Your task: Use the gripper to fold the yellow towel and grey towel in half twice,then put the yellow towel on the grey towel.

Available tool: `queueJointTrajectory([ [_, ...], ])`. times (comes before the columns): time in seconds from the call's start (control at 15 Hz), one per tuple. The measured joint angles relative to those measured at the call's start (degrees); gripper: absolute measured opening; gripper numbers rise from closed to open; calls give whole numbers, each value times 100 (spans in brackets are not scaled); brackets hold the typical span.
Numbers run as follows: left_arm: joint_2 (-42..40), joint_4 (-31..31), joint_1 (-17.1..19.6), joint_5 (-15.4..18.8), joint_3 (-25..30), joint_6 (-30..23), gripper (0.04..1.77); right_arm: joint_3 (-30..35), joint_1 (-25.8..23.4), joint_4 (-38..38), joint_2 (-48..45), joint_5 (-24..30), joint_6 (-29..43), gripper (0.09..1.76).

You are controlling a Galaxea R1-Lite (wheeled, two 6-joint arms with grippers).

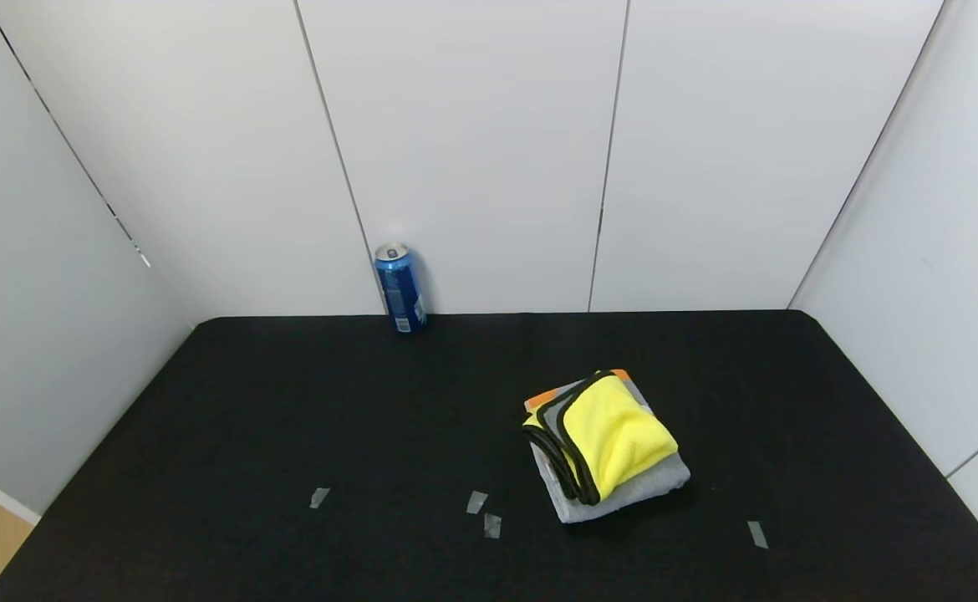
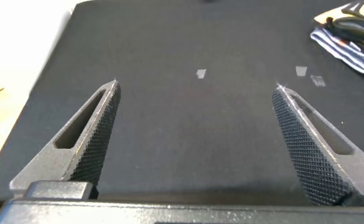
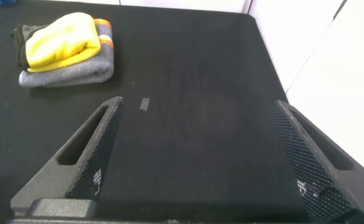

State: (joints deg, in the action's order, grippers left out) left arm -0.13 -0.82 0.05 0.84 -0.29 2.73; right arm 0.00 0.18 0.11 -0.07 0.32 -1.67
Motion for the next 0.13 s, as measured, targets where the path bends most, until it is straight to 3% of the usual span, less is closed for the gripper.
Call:
queueJointTrajectory([
  [0.13,0,9,0,-33,9,-106,172,0,0,10,0,0,-5,171],
])
